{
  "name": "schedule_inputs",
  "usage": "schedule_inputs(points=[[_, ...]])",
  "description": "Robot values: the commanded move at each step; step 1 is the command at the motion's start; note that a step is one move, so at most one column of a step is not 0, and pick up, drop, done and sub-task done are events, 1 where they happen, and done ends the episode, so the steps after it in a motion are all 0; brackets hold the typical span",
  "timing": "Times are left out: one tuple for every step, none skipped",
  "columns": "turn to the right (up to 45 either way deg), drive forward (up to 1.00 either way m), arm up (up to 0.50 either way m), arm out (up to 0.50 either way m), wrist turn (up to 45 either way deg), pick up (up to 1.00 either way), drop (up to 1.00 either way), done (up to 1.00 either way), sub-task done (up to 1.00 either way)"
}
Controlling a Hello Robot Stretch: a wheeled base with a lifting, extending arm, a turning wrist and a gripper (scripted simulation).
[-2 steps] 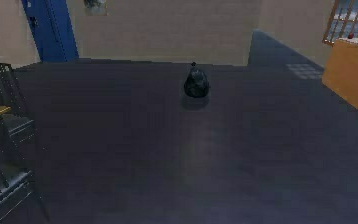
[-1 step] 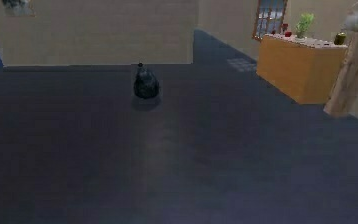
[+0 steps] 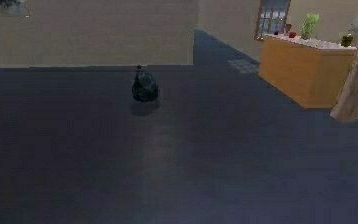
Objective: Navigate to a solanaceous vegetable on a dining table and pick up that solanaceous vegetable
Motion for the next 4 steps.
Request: schedule_inputs(points=[[-45.0,0.00,0.00,0.00,0.0,0.00,0.00,0.00,0.00],[-39.0,0.00,0.00,0.00,0.0,0.00,0.00,0.00,0.00],[0.0,0.60,0.00,0.00,0.0,0.00,0.00,0.00,0.00],[45.0,0.00,0.00,0.00,0.0,0.00,0.00,0.00,0.00]])
